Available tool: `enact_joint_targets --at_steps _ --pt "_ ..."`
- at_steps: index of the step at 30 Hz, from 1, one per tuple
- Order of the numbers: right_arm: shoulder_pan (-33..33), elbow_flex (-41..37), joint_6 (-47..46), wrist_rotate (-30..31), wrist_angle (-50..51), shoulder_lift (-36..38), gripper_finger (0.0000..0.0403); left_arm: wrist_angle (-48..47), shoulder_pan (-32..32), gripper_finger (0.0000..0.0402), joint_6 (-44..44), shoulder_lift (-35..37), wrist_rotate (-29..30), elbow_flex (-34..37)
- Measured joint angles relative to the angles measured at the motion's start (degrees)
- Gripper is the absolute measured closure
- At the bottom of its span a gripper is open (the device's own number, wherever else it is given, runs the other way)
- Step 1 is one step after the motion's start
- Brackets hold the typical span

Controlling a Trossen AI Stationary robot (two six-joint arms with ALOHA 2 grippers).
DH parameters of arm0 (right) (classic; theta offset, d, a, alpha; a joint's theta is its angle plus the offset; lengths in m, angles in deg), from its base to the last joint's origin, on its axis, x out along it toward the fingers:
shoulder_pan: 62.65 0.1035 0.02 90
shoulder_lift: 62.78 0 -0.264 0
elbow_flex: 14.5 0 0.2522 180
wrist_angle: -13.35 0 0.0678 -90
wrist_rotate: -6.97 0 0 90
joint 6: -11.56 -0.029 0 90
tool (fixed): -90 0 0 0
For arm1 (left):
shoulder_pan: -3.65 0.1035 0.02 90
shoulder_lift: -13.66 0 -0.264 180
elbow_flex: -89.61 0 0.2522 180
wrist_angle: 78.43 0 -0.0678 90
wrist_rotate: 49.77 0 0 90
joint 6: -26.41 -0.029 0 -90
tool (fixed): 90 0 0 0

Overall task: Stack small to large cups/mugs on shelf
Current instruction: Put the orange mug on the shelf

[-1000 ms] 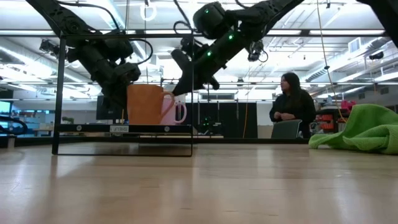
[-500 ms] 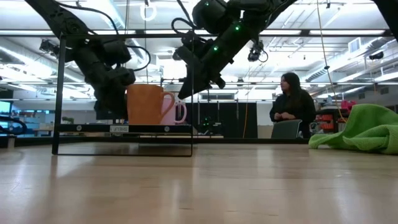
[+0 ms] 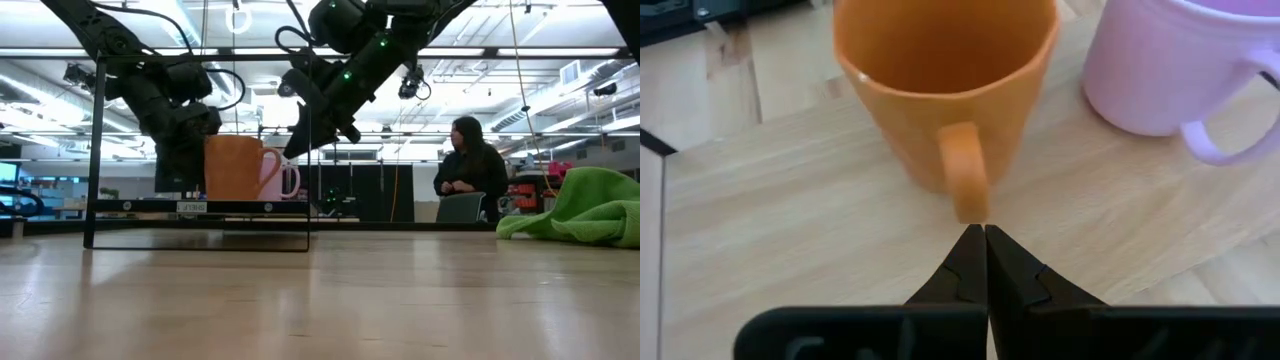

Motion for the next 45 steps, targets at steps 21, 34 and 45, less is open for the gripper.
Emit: enact_joint_targets --at_steps 21,34,45 --pt "0.4 0.0 -1.5 -2.3 2.2 0.0 0.0403 2.4 -2.1 0.0381 1.4 0.0 -0.1 0.0" --pt "0.7 0.0 -1.3 -6.1 0.0 0.0 0.0403 2.6 -2.1 0.0385 1.4 0.0 -0.1 0.0" --pt "-1.4 0.0 0.1 -4.5 0.1 0.0 0.0403 3.1 -2.1 0.0387 1.4 0.0 0.5 0.0"
